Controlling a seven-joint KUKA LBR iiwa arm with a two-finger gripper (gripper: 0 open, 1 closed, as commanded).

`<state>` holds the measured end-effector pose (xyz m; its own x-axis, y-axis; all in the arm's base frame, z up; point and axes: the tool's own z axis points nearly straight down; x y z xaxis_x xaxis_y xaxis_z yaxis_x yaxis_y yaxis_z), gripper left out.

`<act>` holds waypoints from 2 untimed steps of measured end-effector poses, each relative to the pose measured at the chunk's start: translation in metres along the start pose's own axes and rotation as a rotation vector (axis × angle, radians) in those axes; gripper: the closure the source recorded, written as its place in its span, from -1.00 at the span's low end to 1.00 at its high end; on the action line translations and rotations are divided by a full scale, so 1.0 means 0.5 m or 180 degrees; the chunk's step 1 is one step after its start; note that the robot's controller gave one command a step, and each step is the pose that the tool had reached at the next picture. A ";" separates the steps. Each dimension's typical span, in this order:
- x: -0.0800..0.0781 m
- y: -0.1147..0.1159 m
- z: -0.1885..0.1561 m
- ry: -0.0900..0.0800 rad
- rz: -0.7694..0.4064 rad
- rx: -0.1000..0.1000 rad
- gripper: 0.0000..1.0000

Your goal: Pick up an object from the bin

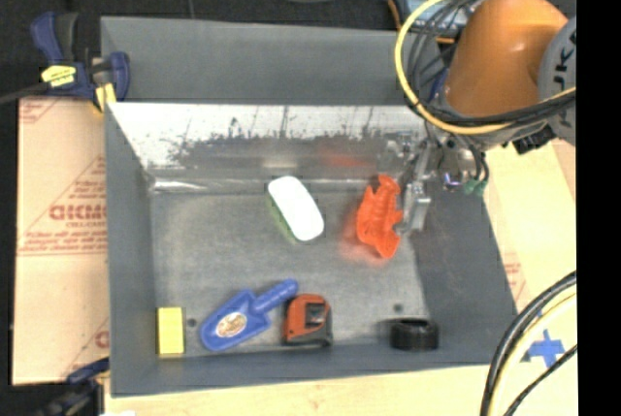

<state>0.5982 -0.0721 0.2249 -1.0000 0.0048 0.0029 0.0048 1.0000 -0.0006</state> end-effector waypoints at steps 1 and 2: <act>-0.002 0.000 -0.010 -0.0024 -0.0006 0.0003 -1.00; -0.041 -0.010 0.087 -0.0050 0.0017 0.0005 -1.00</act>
Offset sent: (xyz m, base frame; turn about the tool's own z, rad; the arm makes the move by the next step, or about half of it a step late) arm 0.0477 -0.0133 -0.1430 0.0283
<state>0.6184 -0.0770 0.1812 -0.9999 0.0101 -0.0128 0.0102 0.9999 -0.0021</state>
